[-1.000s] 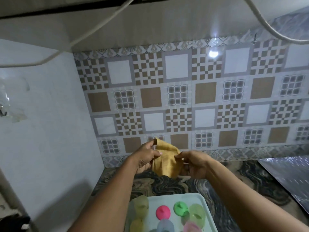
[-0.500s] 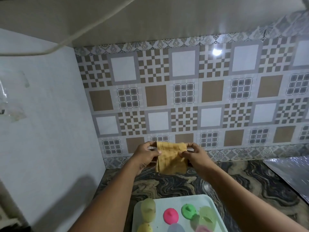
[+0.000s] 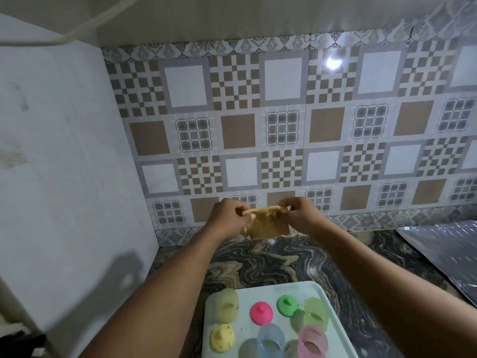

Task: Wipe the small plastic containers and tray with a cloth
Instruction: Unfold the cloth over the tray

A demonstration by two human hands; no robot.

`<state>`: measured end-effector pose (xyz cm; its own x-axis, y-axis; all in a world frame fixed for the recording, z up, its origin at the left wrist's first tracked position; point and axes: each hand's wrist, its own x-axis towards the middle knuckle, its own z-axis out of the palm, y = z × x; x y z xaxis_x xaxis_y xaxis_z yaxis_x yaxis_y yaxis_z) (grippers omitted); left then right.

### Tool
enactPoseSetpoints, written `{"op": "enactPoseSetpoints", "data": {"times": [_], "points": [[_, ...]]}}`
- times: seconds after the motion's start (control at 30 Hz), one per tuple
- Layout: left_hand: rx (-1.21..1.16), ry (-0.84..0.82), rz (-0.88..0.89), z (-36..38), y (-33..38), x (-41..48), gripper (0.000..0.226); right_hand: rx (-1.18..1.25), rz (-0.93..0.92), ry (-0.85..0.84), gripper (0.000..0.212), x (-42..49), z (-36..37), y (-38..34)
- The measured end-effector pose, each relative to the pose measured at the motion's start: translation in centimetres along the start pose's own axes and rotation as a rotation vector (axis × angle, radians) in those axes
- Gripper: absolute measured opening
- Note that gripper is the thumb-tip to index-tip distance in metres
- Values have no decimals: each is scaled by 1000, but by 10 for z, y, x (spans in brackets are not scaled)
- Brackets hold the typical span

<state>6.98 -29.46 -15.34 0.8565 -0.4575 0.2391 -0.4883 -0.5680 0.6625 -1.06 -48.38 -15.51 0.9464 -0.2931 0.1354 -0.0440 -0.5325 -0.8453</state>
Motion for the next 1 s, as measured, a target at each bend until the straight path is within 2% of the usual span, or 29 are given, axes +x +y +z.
{"op": "enactPoseSetpoints", "data": {"times": [0.07,0.23,0.37,0.53,0.67,0.77,0.83,0.9,1.0], "points": [[-29,-27,-10,1,-2,0,12,177,50,17,9,-6,0,3],[-108,-42,12,13,1,-2,23,458,275,163,18,-3,28,28],[-103,-85,52,28,11,-4,21,821,456,145,8,-2,52,42],[-140,-214,14,39,18,-5,24,1136,553,165,42,-14,67,39],[-201,-386,-42,42,16,-6,36,1339,586,42,69,-26,72,34],[-308,-202,-93,37,-1,-4,34,1371,576,26,89,-30,74,36],[-275,-74,-142,32,-25,-3,28,1394,579,44,96,-33,75,42],[-151,-55,-198,30,-54,-9,26,1392,588,64,91,-37,79,52],[106,-185,-252,43,-103,-30,20,1274,672,6,53,-46,91,64]]}}
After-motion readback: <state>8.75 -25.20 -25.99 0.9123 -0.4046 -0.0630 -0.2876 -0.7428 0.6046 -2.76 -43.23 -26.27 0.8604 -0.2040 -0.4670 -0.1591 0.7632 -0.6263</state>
